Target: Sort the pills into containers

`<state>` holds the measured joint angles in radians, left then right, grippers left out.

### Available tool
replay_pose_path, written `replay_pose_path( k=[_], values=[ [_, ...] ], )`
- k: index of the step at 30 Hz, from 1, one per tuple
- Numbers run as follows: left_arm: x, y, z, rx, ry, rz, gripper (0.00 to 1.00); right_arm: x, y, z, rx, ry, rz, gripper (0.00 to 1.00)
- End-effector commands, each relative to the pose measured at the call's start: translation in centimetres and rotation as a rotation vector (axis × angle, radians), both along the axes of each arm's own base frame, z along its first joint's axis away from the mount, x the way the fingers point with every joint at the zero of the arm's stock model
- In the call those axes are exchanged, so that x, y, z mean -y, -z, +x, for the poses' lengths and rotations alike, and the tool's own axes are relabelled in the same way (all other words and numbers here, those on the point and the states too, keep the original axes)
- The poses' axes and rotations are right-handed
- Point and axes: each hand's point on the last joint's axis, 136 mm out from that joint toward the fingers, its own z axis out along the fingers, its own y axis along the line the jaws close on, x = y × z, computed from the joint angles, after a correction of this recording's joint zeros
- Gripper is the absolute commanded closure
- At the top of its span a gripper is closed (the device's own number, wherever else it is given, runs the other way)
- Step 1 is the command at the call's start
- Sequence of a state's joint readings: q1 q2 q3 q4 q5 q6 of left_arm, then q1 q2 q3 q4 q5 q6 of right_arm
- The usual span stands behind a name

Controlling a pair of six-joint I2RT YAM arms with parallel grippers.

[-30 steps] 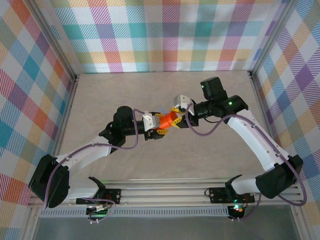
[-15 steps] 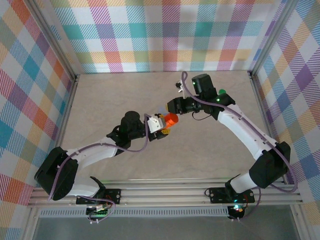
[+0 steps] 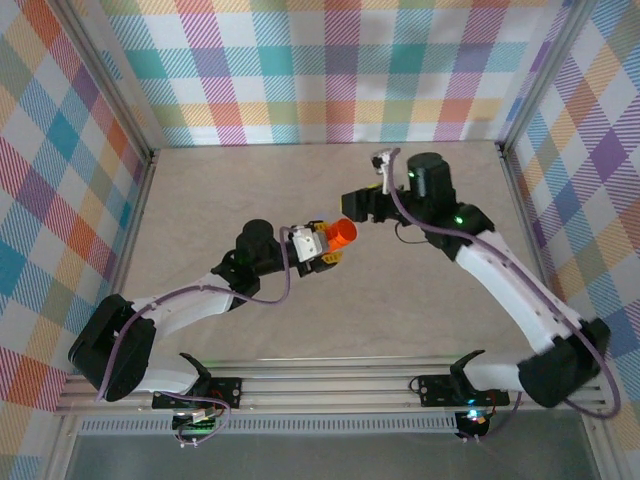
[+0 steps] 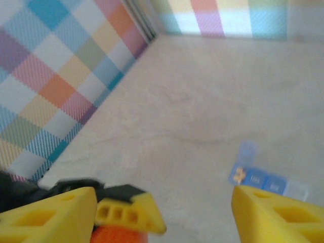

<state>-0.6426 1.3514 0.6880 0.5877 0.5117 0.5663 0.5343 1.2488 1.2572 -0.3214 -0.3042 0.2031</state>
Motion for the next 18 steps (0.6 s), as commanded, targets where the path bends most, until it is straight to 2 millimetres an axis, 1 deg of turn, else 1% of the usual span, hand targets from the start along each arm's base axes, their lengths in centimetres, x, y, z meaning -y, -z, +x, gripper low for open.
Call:
replay_pose_path(
  k=[1,2,5,6,10,15,16,17,18],
  values=[
    [0.4,-2.4,-0.5,0.012,0.074,-0.075,1.00,-1.1,-2.0,-4.0,0.373,-0.295,-0.062,0.21],
    [0.5,-2.5,-0.8,0.008,0.091,-0.078,1.00,-1.4,-1.6,-5.2,0.425,-0.374,-0.075,0.21],
    [0.7,-2.9,-1.6,0.001,0.143,-0.078,1.00,-1.7,-0.5,-6.8,0.483,-0.501,-0.117,0.22],
    [0.8,-2.9,-2.0,-0.004,0.161,-0.076,1.00,-1.9,0.0,-7.0,0.480,-0.535,-0.126,0.22],
    [0.8,-3.3,-3.0,-0.010,0.207,-0.076,1.00,-2.5,0.7,-7.4,0.485,-0.622,-0.143,0.22],
    [0.6,-4.0,-4.1,-0.007,0.248,-0.079,1.00,-3.0,1.2,-9.3,0.522,-0.768,-0.101,0.22],
    [0.6,-4.1,-4.1,-0.006,0.250,-0.079,1.00,-3.0,1.3,-9.4,0.523,-0.776,-0.096,0.24],
    [0.6,-4.0,-4.2,-0.010,0.252,-0.077,1.00,-3.1,1.2,-9.5,0.522,-0.782,-0.091,0.29],
    [0.6,-4.1,-4.2,-0.010,0.253,-0.075,1.00,-3.1,1.3,-9.5,0.514,-0.785,-0.088,0.37]
  ],
)
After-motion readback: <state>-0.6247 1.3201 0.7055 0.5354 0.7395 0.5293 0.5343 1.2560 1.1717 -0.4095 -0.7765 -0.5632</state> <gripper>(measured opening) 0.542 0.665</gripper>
